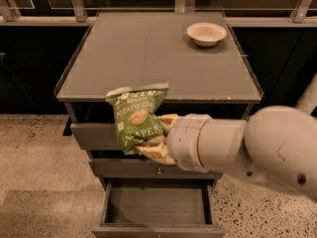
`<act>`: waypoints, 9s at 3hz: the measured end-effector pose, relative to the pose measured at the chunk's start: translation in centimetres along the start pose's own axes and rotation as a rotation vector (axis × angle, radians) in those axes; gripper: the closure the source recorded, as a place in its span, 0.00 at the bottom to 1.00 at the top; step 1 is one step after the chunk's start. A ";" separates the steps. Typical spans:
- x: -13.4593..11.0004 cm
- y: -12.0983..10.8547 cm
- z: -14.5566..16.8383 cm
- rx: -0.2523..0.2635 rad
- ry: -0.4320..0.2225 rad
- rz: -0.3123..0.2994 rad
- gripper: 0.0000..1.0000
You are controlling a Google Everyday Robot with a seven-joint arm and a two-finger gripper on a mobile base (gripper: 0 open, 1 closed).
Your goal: Place green jalapeno chip bag into bottom drawer
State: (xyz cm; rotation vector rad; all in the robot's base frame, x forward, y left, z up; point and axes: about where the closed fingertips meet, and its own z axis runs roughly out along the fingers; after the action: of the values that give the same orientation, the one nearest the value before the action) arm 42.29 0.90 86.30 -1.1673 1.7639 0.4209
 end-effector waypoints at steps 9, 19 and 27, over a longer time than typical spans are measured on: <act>30.3 0.5 8.9 -0.158 -0.361 0.542 1.00; 55.7 1.9 25.5 -0.060 -0.120 1.056 1.00; 59.7 0.3 29.0 0.040 -0.006 1.088 0.11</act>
Offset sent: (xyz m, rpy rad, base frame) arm -0.0127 -0.1548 -0.1442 0.2454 -0.0554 -0.3203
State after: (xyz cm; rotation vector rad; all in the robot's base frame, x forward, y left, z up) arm 51.22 -10.00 21.46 -0.0665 2.2666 0.9946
